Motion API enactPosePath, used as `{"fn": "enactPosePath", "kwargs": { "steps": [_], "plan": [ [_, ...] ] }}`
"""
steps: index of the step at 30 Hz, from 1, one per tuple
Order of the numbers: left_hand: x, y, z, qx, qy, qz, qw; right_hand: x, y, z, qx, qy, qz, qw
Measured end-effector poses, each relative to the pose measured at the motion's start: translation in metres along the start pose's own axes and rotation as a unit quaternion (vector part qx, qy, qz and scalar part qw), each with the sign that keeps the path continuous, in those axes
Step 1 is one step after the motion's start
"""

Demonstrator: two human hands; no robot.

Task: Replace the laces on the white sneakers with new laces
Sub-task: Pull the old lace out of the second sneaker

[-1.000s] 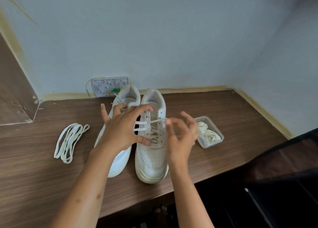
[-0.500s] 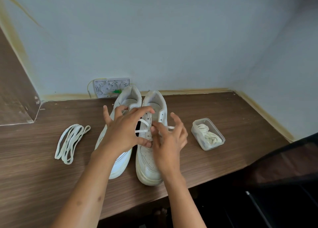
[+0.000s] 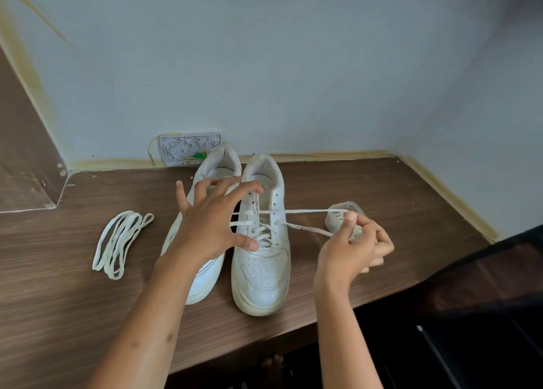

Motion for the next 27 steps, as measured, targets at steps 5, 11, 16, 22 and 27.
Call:
{"fn": "enactPosePath", "kwargs": {
  "steps": [5,11,16,22,27],
  "plan": [
    [0.002,0.002,0.002,-0.008,0.007,-0.003,1.000,0.020,-0.024,0.018,0.119,-0.013,-0.185,0.975],
    [0.005,0.002,0.004,0.006,0.020,-0.015,1.000,0.017,-0.059,0.051,0.243,-0.189,-0.370,0.876],
    [0.007,0.002,0.004,0.013,0.011,-0.022,1.000,0.020,-0.045,0.039,0.149,-0.145,-0.296,0.932],
    [0.009,0.004,0.005,0.023,0.015,-0.026,0.999,0.009,0.007,-0.003,0.027,-0.039,-0.078,0.996],
    [0.008,0.003,0.005,0.026,0.013,-0.029,0.999,0.006,0.008,-0.007,0.044,-0.081,-0.080,0.993]
  ]
}}
Point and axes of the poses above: each hand's wrist, its own y-axis towards the middle knuckle, its own z-axis out of the palm, x = y × z, the point moved 5 cm from there along y, towards the middle knuckle, and after that the axes turned 11 degrees about -y, right-handed, at the moved point
